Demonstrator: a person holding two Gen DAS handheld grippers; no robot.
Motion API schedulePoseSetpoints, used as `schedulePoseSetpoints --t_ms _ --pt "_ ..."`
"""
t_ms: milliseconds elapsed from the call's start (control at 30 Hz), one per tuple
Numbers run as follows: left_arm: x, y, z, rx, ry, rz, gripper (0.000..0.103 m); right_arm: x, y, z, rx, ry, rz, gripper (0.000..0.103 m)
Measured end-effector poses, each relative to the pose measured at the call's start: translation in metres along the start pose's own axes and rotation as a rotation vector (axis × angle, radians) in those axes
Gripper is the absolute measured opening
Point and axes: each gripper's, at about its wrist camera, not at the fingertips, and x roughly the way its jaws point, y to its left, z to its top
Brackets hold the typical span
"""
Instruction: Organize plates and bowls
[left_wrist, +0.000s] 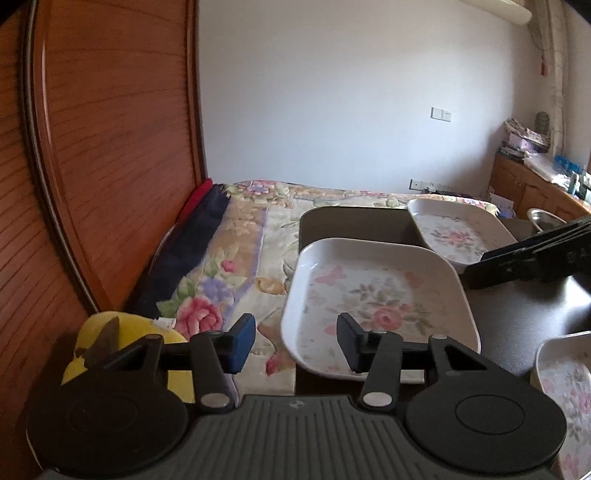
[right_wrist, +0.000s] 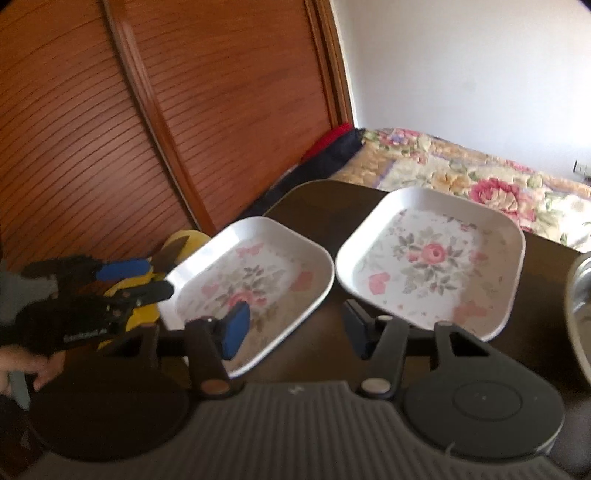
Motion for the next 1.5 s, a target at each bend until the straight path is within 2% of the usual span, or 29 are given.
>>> schedulePoseSetpoints --t_ms 100,233,367,433,533,667,800,1100,1500 --pt "0.005 0.006 0.001 -0.026 0.022 -0.02 0.059 0.015 -0.003 0.006 0.022 0.029 0.002 0.055" --pt "0.013 0.008 0.0 -0.031 0.048 -0.042 0.044 0.031 -0.004 0.005 0.042 0.072 0.007 0.053" --pt "0.022 0.01 -0.003 -0.053 0.078 -0.062 0.03 0.037 -0.001 0.0 0.043 0.098 0.022 0.046" --pt "0.022 0.01 -0.005 -0.065 0.075 -0.059 0.03 0.037 0.001 0.0 0.037 0.097 0.024 0.04" --pt "0.021 0.011 -0.006 -0.084 0.075 -0.064 0.029 0.037 0.002 0.0 0.032 0.1 0.012 0.024" --pt "0.016 0.007 -0.008 -0.083 0.071 -0.055 0.024 0.035 0.001 -0.003 0.035 0.09 0.019 0.021" --pt "0.004 0.005 -0.008 -0.088 0.032 -0.048 0.02 0.034 0.001 -0.005 0.048 0.067 0.001 0.016" --pt "-0.029 -0.014 -0.002 -0.069 -0.044 -0.03 0.02 0.009 0.001 -0.006 0.077 -0.026 -0.002 0.01" --pt "-0.068 -0.051 0.005 -0.018 -0.117 -0.072 0.02 -0.046 -0.005 -0.02 0.102 -0.132 -0.025 0.01"
